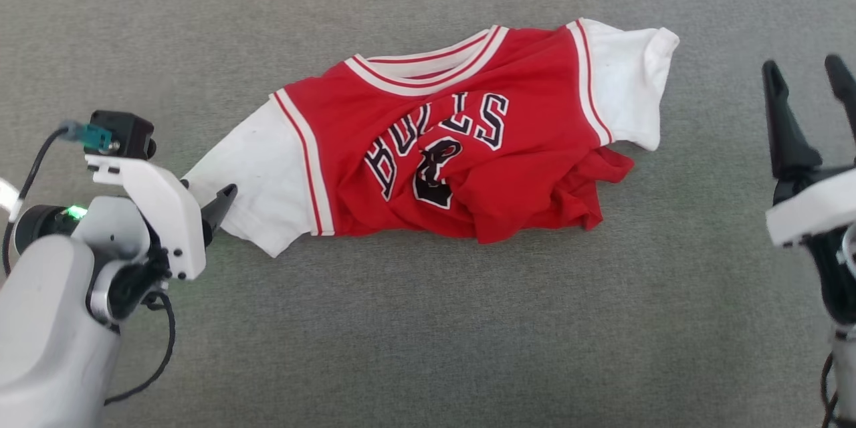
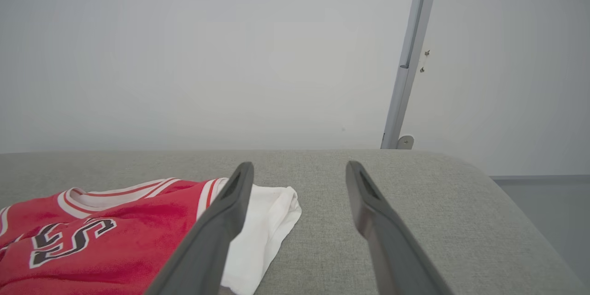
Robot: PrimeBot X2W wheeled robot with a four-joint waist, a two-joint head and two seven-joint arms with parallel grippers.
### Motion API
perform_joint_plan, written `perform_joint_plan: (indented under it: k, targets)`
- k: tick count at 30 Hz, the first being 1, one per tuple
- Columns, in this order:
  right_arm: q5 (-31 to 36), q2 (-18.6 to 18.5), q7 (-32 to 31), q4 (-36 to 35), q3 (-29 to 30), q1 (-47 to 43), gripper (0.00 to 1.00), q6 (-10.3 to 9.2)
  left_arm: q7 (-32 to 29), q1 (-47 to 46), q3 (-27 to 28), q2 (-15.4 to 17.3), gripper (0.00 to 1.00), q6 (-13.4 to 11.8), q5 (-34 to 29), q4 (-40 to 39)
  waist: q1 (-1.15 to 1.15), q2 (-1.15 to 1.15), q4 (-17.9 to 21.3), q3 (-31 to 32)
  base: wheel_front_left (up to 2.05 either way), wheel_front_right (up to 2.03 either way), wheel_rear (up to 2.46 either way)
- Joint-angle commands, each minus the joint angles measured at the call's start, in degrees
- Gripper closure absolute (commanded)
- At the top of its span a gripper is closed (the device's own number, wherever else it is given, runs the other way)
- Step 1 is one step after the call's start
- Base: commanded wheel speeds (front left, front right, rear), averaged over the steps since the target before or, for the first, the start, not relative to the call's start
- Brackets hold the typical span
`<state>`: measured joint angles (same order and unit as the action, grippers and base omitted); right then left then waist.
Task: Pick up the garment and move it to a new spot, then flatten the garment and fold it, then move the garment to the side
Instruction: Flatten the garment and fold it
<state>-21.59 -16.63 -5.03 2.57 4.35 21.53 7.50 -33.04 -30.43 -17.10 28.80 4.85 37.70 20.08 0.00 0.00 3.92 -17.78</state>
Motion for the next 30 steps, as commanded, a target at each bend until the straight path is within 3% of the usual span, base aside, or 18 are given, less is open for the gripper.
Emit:
perform_joint_plan:
  k: [1, 8, 15, 21, 22, 23, 30]
  targets:
    - [0.8, 1.3, 0.5, -1.4, 0.8, -1.8, 0.0, -0.02, -2.5, -1.9, -0.5, 0.0, 0.0, -1.0, -0.3, 1.6, 0.0, 0.0, 0.5, -0.2, 0.0, 0.0, 0.0]
    - [0.1, 4.6, -0.7, -4.5, 1.3, -5.8, 0.0, -0.01, -11.4, -7.2, -2.6, 0.7, 0.0, -5.2, -2.2, 9.2, 0.0, 0.0, 1.8, -1.2, 0.0, 0.0, 0.0]
    - [-0.7, 4.4, -2.3, -5.2, 0.5, -6.5, 0.0, -0.02, -18.3, -10.4, -4.0, 0.6, 0.0, -8.3, -3.0, 15.2, 0.0, 0.0, 2.2, -1.7, 0.0, 0.0, 0.0]
    - [-2.5, 3.1, -6.0, -5.0, -1.1, -5.3, 0.0, -0.02, -25.4, -12.2, -5.3, -2.1, 0.0, -8.6, -0.9, 20.1, 0.0, 0.0, 1.6, -2.0, 0.0, 0.0, 0.0]
    - [-2.8, 2.6, -6.8, -4.8, -1.4, -4.8, 0.0, -0.02, -26.5, -12.4, -5.7, -2.7, 0.08, -7.8, -0.4, 20.6, 0.0, 0.0, 1.5, -2.1, 0.0, 0.0, 0.0]
    - [-3.2, 2.3, -7.8, -4.4, -1.7, -4.1, 0.0, -0.02, -27.1, -12.7, -6.1, -3.2, 1.0, -7.3, -0.2, 21.0, 0.0, 0.0, 1.4, -2.2, 0.0, 0.0, 0.0]
    - [-6.0, -2.3, -15.9, 2.9, -4.4, 4.2, 0.0, -0.02, -25.7, -15.8, -7.3, -5.8, 1.0, -4.3, 0.1, 22.3, 0.0, 0.0, -0.9, -3.7, 0.0, 0.0, 0.0]
